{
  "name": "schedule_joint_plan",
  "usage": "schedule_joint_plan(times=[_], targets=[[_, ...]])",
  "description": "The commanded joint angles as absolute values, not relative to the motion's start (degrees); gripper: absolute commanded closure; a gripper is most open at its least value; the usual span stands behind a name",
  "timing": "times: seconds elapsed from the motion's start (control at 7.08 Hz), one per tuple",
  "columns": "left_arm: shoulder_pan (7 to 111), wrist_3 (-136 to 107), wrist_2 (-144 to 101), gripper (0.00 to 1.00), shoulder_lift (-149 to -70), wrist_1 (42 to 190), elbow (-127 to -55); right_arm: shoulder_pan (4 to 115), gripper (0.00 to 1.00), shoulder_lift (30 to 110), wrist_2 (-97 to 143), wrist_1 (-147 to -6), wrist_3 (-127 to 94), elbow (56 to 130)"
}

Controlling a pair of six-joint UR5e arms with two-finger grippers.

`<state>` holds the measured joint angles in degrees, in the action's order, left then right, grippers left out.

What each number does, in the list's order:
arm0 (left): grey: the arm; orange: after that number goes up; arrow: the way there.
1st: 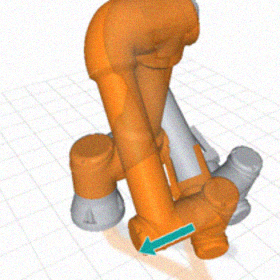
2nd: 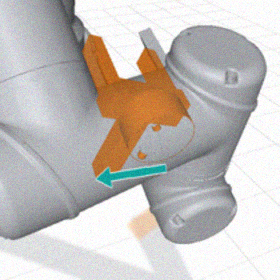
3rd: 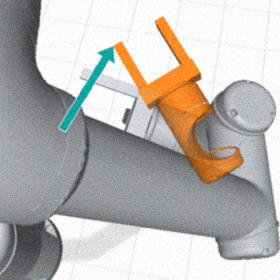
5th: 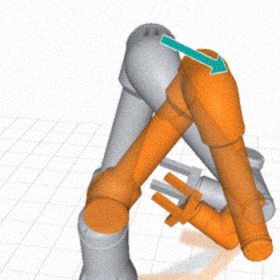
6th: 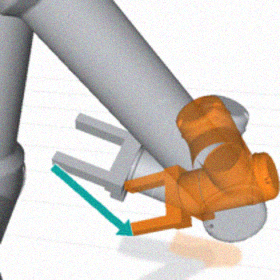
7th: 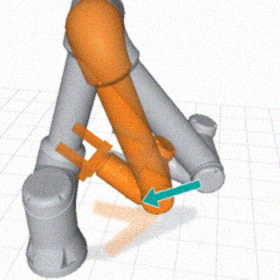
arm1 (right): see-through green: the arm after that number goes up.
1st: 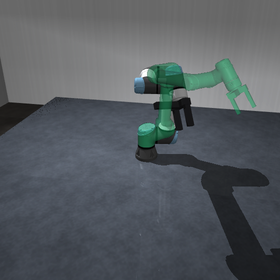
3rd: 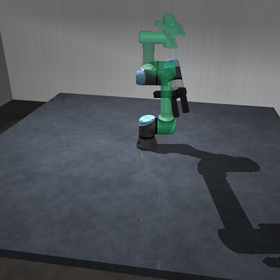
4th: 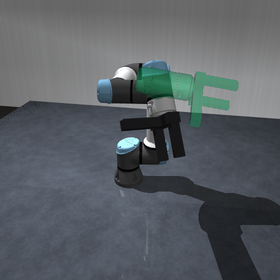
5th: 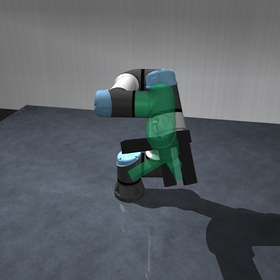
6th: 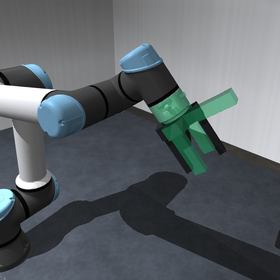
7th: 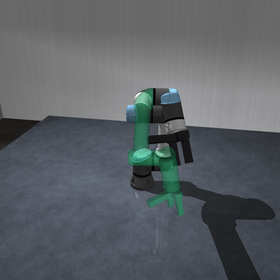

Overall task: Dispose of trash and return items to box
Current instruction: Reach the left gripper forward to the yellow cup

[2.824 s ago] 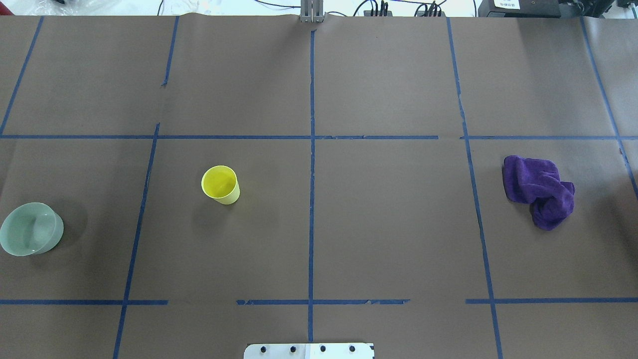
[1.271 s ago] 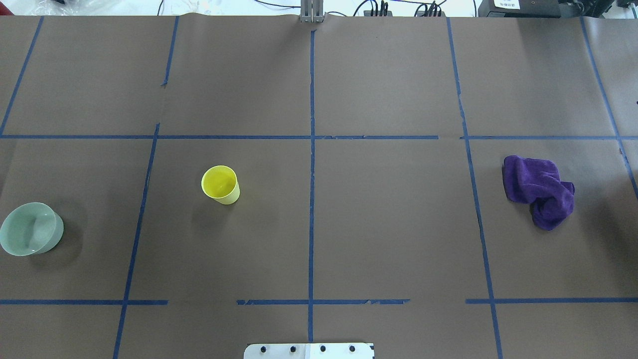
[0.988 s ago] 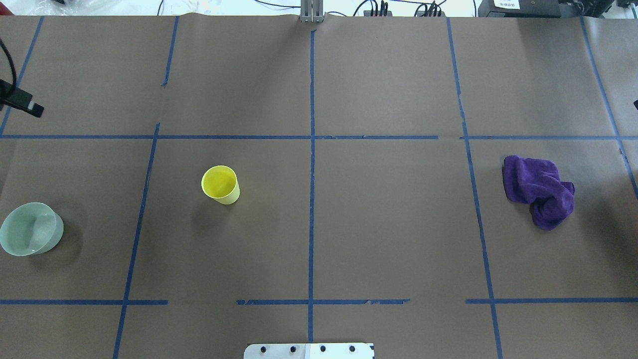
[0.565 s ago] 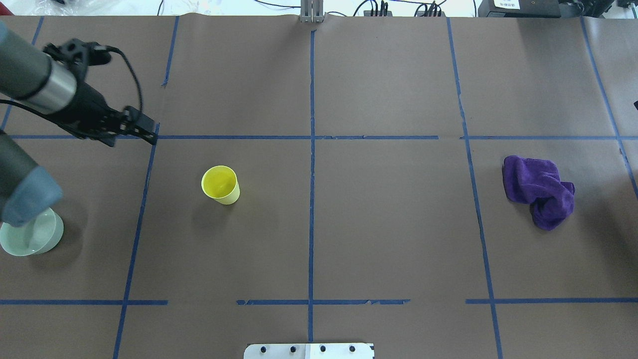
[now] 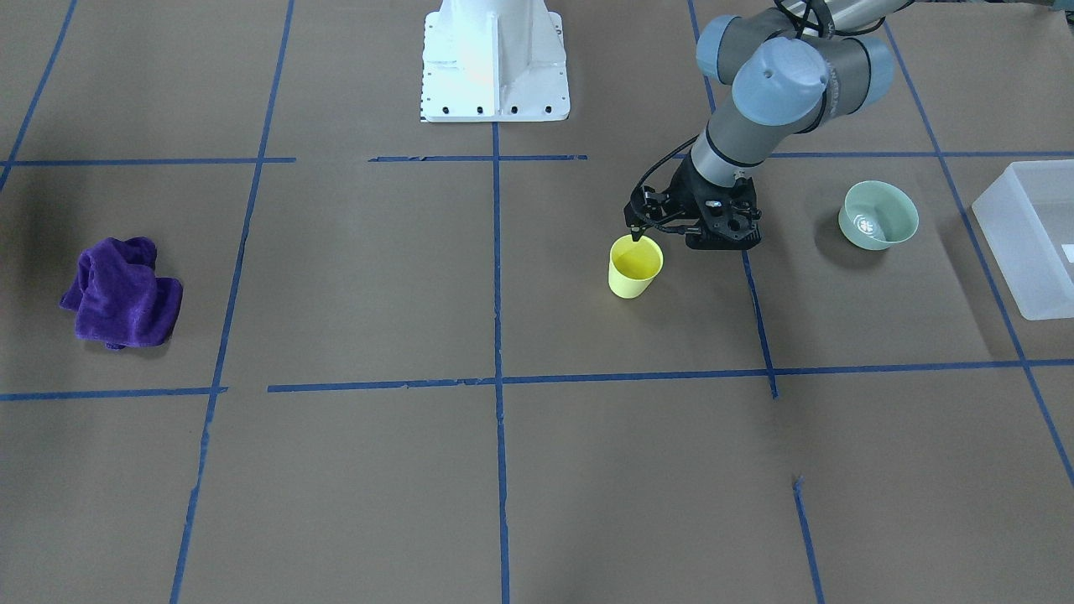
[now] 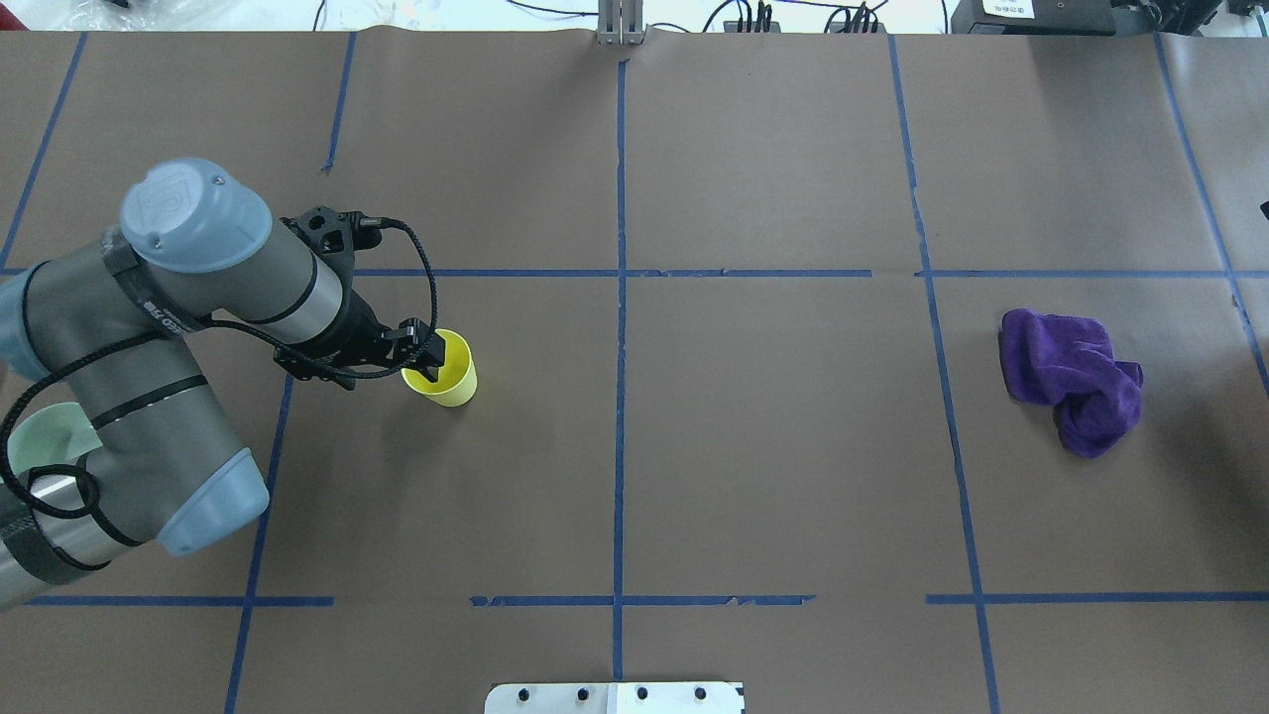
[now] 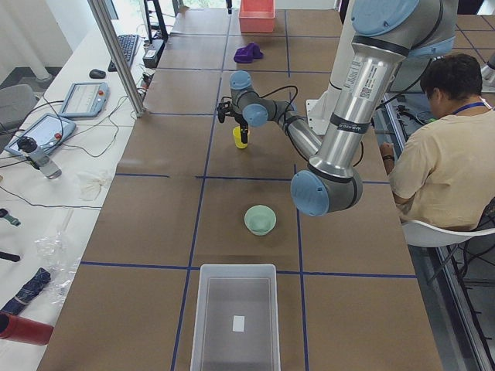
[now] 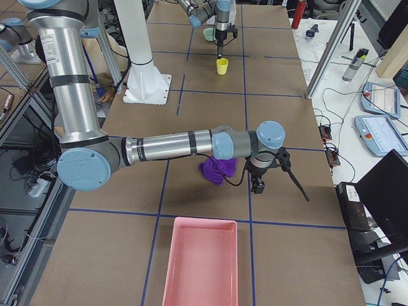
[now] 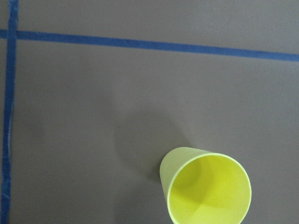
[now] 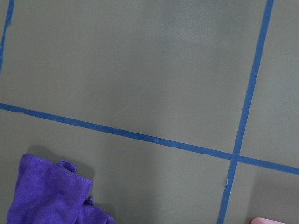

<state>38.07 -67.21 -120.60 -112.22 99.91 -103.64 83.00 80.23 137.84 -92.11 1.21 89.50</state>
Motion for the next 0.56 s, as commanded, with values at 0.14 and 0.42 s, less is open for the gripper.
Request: schedule_joint_plan(times=[0.14, 0.42], targets=[[37.3, -66.8, -120.1, 0.02, -112.8, 100.1, -102.0, 82.9, 0.0, 80.8, 139.8, -92.1, 1.1, 89.2], [37.3, -65.7, -120.1, 0.03, -112.9, 100.3, -101.3, 82.9, 0.0, 80.8, 139.8, -92.1, 1.1, 89.3]])
